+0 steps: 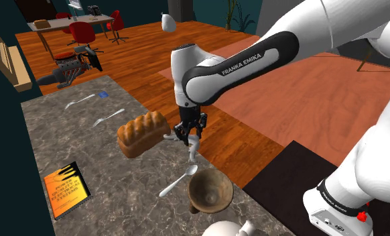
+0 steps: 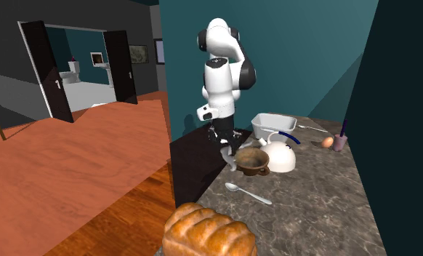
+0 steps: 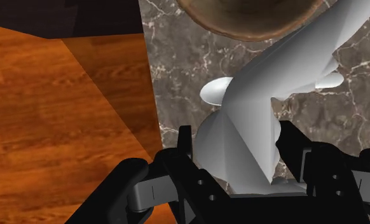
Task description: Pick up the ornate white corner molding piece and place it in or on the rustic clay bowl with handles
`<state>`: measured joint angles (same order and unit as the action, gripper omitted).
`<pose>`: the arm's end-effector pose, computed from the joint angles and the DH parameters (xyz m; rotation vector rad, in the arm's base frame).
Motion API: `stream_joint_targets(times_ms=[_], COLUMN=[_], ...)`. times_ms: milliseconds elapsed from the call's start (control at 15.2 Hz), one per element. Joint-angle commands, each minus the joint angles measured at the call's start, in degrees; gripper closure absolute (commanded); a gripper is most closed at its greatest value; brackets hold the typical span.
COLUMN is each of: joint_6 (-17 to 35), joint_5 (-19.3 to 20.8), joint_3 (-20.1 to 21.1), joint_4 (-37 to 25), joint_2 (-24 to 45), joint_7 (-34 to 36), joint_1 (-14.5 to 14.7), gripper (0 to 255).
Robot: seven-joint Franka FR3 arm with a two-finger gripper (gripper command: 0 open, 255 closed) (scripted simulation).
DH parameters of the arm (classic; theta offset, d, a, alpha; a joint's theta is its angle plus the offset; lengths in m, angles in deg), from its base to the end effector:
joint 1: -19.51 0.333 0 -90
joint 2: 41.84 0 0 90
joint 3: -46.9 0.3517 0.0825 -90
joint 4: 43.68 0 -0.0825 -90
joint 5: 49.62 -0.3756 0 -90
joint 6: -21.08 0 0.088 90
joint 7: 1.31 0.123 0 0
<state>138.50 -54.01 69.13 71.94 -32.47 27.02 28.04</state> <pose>0.4853 0.2876 0.3924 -3.0794 -0.0031 0.2597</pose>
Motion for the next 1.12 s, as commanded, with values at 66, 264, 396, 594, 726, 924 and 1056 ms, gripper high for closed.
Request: stream_joint_targets(times_ms=[66, 264, 396, 594, 726, 924, 1056], joint_6=[1.8, 3.0, 3.5, 3.6, 3.3, 6.0, 7.9], joint_5=[-2.6, -5.8, -8.0, -11.5, -14.0, -14.0, -13.9], joint_3=[0.8, 1.7, 2.2, 2.9, 3.3, 3.7, 4.0], joint_4=[7.1, 14.1, 18.5, 24.7, 28.7, 29.8, 30.5], joint_2=[-5.8, -12.0, -16.2, -22.6, -27.2, -25.6, -24.4], joint_7=[-0.5, -1.0, -1.3, -1.6, -1.5, -1.6, -1.6], joint_1=[0.1, 0.8, 1.5, 3.2, 4.8, 4.8, 4.8], gripper=[255, 255, 255, 255, 255, 255, 255])
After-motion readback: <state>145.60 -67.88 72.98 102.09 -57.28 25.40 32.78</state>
